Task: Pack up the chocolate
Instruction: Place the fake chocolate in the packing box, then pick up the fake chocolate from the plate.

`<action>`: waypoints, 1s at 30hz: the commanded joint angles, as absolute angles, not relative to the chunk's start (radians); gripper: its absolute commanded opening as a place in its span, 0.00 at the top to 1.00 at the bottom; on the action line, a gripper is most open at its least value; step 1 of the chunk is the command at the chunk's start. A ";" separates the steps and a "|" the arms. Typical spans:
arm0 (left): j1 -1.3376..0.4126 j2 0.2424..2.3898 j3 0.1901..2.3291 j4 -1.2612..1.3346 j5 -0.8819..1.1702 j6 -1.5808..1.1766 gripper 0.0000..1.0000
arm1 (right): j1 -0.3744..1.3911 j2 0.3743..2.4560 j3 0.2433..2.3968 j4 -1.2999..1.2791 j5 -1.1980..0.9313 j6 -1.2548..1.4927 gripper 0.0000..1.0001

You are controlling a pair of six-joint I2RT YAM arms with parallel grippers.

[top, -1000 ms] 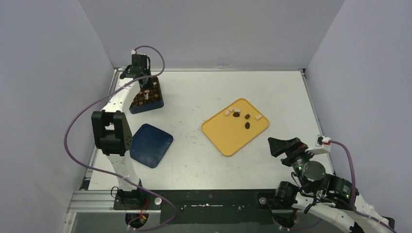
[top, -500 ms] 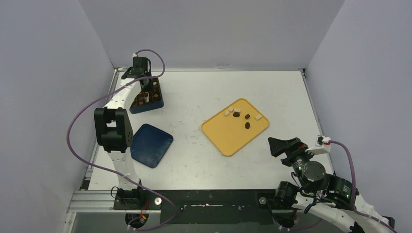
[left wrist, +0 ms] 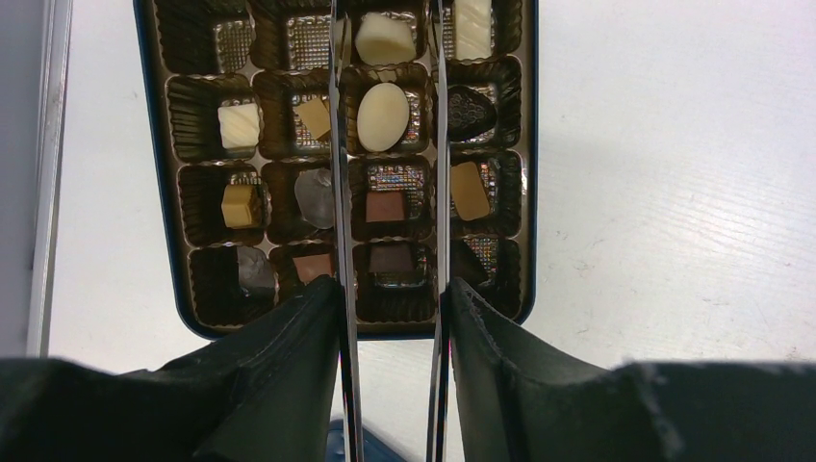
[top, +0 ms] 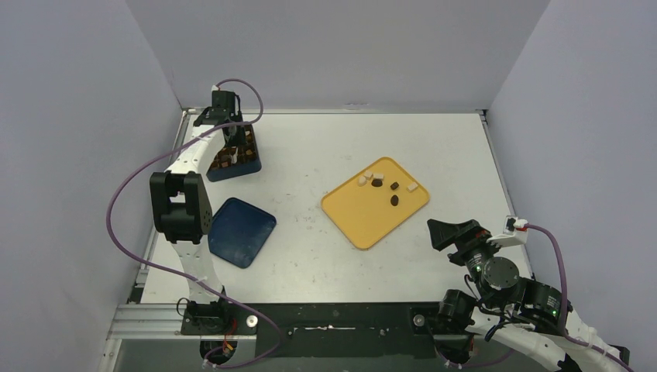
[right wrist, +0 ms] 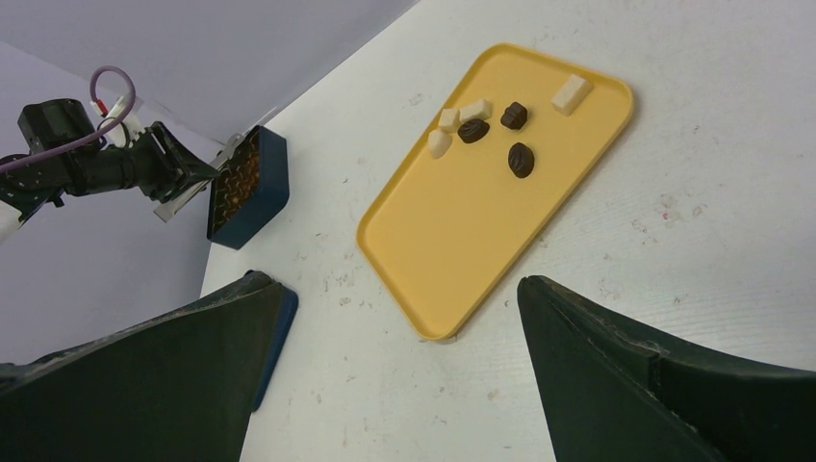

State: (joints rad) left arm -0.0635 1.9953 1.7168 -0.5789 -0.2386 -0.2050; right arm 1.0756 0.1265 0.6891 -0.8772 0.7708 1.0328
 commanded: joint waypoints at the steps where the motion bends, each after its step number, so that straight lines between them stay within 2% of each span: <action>1: -0.057 1.951 1.744 -0.529 -0.232 -0.206 0.59 | 1.086 0.124 0.703 -0.876 0.796 1.035 0.00; 14: -0.130 1.806 1.743 -0.558 -0.177 -0.211 0.61 | 1.087 0.126 0.703 -0.879 0.798 1.037 0.00; 19: -0.233 1.748 1.731 -0.600 -0.148 -0.226 0.62 | 1.088 0.126 0.703 -0.879 0.799 1.038 0.00; 30: -0.525 1.558 1.515 -0.496 -0.118 -0.291 0.62 | 1.090 0.136 0.704 -0.881 0.796 1.042 0.00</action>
State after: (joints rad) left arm -0.4503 1.6382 1.5700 -0.5819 -0.1280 -0.2600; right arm 1.0763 0.1265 0.6891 -0.8787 0.7719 1.0344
